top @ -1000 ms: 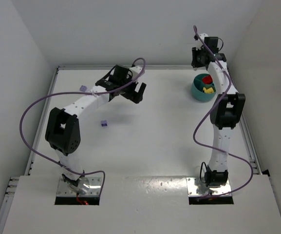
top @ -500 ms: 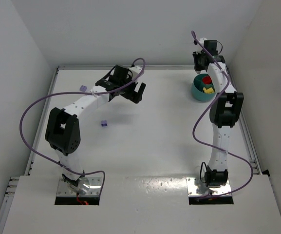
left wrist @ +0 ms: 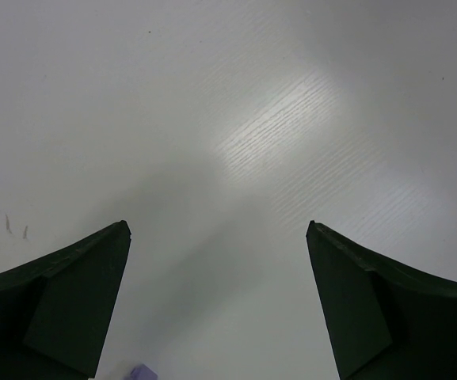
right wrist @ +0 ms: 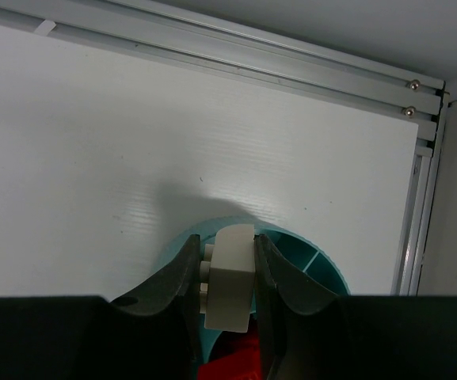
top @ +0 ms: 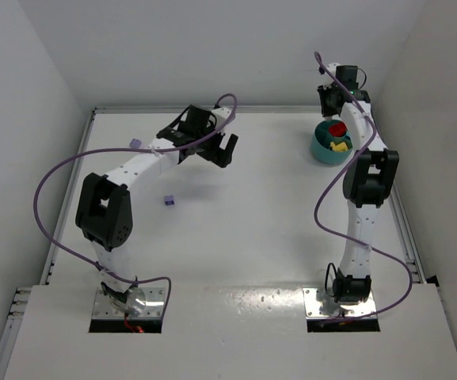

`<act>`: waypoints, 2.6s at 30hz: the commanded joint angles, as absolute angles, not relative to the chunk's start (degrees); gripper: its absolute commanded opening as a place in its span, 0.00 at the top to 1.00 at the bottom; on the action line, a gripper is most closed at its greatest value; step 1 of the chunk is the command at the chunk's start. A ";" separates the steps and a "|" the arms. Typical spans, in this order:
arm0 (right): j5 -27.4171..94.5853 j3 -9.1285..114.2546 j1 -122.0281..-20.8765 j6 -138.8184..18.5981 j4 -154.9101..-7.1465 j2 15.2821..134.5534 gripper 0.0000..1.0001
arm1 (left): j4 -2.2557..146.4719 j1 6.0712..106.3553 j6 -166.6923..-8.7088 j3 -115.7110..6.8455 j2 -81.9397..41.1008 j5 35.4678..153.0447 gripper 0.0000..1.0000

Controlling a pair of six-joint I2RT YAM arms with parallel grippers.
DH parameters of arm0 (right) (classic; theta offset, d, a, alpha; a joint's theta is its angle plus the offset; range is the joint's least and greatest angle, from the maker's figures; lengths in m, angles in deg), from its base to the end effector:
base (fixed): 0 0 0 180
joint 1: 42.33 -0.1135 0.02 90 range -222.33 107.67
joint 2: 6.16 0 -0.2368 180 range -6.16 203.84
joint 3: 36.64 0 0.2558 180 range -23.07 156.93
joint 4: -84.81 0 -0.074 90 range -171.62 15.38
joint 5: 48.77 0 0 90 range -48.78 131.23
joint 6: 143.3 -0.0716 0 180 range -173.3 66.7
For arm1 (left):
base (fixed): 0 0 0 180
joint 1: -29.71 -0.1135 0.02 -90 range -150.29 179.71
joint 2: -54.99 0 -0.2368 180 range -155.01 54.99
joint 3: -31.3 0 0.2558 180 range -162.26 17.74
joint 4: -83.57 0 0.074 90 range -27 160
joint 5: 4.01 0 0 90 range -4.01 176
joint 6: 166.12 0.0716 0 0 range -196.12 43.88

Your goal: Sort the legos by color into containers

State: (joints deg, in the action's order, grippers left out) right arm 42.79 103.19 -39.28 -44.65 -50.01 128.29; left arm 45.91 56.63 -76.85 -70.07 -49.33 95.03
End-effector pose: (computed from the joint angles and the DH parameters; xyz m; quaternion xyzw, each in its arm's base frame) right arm 0.5515 -0.0313 0.2133 -0.0385 0.9047 -0.0555 0.4207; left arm 0.3907 -0.2110 0.2356 0.2373 0.8747 -0.1690 0.3873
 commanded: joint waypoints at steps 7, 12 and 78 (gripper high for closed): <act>43.77 103.76 -39.07 -43.89 -50.51 127.96 0.65 | 46.19 56.78 -77.70 -72.97 -50.22 95.49 0.00; 43.77 103.23 -39.07 -43.89 -50.51 127.96 0.49 | 46.19 56.78 -77.70 -72.97 -50.22 95.49 0.00; 16.70 97.95 -49.18 -50.04 -46.20 117.76 0.00 | 32.65 19.87 -62.15 -103.90 -88.89 95.31 0.09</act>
State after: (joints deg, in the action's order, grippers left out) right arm 16.23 97.68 -48.85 -49.85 -44.11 119.63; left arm 33.25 20.72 -63.37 -103.17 -86.05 95.38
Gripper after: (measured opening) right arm 0.995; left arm 0.914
